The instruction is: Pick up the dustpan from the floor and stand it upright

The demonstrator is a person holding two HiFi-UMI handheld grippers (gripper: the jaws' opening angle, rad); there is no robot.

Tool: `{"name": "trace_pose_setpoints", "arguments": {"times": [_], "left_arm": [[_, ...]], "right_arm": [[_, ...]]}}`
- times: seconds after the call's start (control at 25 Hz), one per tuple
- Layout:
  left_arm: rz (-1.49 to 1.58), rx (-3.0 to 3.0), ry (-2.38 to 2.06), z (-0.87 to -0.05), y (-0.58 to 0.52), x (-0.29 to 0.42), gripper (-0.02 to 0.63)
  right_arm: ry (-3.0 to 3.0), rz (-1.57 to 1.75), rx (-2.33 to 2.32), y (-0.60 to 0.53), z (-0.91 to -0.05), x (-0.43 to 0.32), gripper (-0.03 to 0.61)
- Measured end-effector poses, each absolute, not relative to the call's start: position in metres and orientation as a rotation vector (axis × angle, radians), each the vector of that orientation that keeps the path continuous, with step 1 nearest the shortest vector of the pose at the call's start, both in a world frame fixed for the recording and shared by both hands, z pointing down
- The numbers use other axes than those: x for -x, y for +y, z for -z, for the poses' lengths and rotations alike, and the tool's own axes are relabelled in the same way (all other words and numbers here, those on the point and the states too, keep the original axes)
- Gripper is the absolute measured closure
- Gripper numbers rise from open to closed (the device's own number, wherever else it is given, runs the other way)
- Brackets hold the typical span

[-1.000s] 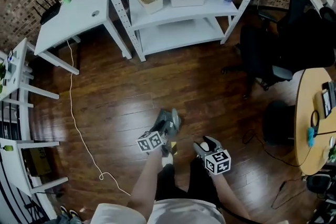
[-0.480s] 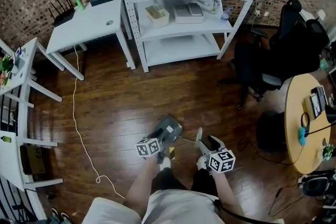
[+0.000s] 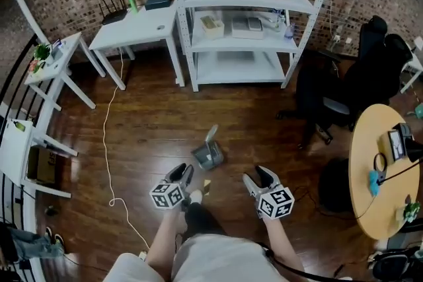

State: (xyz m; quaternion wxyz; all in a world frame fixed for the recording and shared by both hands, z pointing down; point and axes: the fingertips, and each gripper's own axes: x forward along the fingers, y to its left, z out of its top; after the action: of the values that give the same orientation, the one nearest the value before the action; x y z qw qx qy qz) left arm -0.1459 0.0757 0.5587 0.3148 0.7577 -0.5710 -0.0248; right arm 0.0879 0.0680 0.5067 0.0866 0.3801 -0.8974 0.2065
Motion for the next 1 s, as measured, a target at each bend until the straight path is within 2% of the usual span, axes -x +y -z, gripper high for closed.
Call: {"name": "trace_pose_setpoints", "arguments": {"times": [0.2, 0.28, 0.32, 0.36, 0.4, 0.48, 0.56, 0.64, 0.92, 1.0], "left_arm": [[0.086, -2.126, -1.759, -0.474, 0.174, 0.052, 0.456], [0.043, -2.160, -1.784, -0.449, 0.207, 0.007, 0.422], [0.003, -2.179, -1.805, -0.437, 0.225, -0.010, 0.417], [-0.040, -2.196, -1.849, -0.423, 0.242, -0.022, 0.416], [-0.077, -2.211, -1.912, -0.407, 0.256, -0.030, 0.402], [-0.122, -2.231, -2.065, -0.375, 0.279, -0.035, 0.347], [-0.131, -2.242, -2.191, -0.353, 0.298, -0.032, 0.287], [-0.094, -2.239, -2.232, -0.343, 0.313, -0.028, 0.274], [-0.043, -2.192, -2.262, -0.335, 0.370, -0.016, 0.272], [-0.060, -2.211, -2.315, -0.327, 0.379, -0.010, 0.303]], "right_arm": [[-2.808, -0.464, -1.031, 0.151, -0.459, -0.158, 0.370], [-2.829, -0.408, -1.057, 0.175, -0.435, -0.184, 0.369], [-2.836, -0.361, -1.089, 0.188, -0.421, -0.194, 0.348], [-2.842, -0.289, -1.124, 0.198, -0.406, -0.202, 0.254], [-2.847, -0.202, -1.153, 0.208, -0.389, -0.207, 0.191], [-2.844, -0.055, -1.186, 0.223, -0.360, -0.211, 0.158], [-2.803, 0.023, -1.217, 0.235, -0.345, -0.211, 0.156], [-2.735, 0.044, -1.253, 0.245, -0.344, -0.206, 0.158], [-2.735, 0.067, -1.143, 0.298, -0.338, -0.169, 0.160], [-2.735, 0.075, -1.130, 0.304, -0.335, -0.164, 0.161]]}}
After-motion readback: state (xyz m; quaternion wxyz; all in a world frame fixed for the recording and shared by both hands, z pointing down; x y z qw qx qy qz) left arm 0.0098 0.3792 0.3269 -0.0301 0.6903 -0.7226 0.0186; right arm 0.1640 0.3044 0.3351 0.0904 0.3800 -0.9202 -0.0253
